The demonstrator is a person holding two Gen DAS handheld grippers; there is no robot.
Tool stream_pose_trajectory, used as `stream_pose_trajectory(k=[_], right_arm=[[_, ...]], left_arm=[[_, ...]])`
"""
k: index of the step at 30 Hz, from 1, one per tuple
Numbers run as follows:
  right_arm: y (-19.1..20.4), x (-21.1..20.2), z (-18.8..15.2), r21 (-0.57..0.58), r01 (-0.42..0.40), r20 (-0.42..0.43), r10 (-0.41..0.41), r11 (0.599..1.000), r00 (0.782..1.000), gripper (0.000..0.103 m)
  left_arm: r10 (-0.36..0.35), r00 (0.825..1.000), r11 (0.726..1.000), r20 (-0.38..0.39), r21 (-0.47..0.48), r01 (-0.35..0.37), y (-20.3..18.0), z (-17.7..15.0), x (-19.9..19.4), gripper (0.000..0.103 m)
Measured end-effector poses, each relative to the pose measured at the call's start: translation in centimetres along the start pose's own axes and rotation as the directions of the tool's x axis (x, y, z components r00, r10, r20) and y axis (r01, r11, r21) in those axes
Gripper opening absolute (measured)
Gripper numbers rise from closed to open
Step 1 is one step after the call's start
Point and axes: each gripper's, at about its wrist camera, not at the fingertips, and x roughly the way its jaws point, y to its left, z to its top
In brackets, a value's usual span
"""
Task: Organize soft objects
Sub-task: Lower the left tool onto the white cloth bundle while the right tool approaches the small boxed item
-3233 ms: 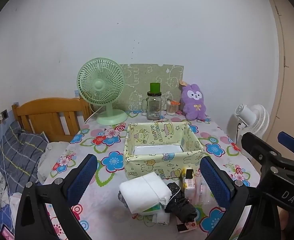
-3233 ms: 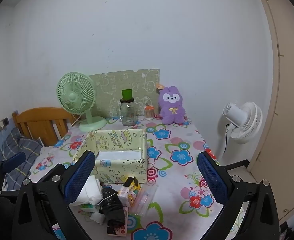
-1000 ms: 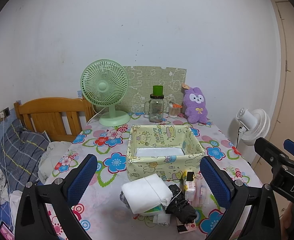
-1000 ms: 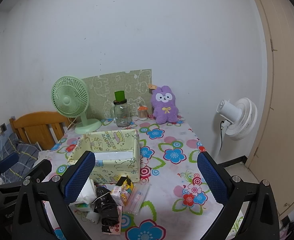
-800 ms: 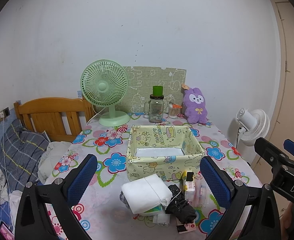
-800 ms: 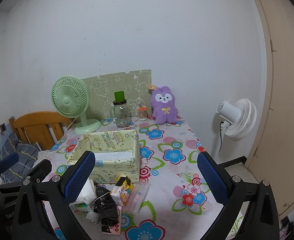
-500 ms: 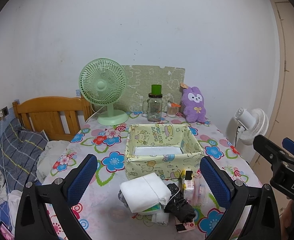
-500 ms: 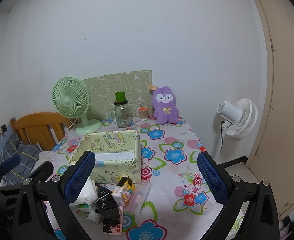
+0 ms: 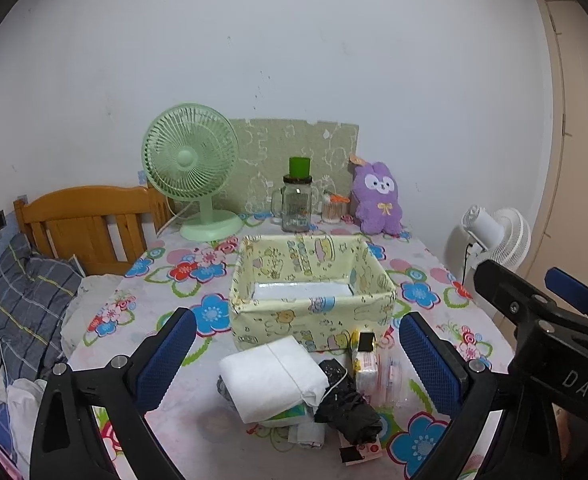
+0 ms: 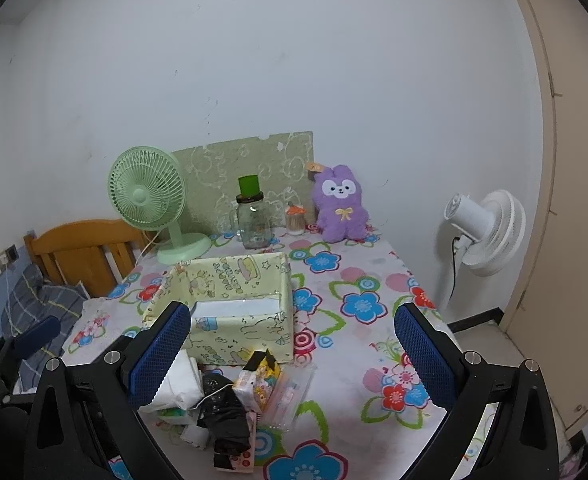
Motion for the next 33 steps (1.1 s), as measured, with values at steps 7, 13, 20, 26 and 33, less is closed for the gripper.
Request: stream_pose_trajectory(k=[7,13,20,26,33], right_arm=[[0.8,1.6,-1.3,-0.020,-0.021,-0.027,0.020,1.000,0.999,0.103],[1.0,3.4,-2.5,-0.009,-0.043,-0.062,0.042,0.999,0.997,0.103],[1.4,5.1,-4.0,-0.009,-0.058,-0.108,0.056,0.998,0.993,0.103],[1.8,6.7,-5.2,-0.021,-0.055,-0.153,0.052,0.998,0.987,0.103],[2.0,8.7,-6.1,-0.021,-0.050,-0.198,0.045,0.999,0.979,0.103]], left_arm=[[-0.027,0.999,1.000,-0.047,0.000,0.027,-0.1,-1.4,1.9,0.102],[-0.020,0.997,1.000,-0.074,-0.012,0.019,0.5,-2.4,3.0,0.102],[-0.010,0.993,1.000,-0.120,-0.014,0.008,0.9,-3.6,4.7,0.102],[-0.001,0.988,1.000,-0.154,-0.010,0.000,1.1,-4.5,6.1,0.102],[0.026,0.978,0.999,-0.207,-0.016,-0.030,1.9,-5.3,8.0,0.098]])
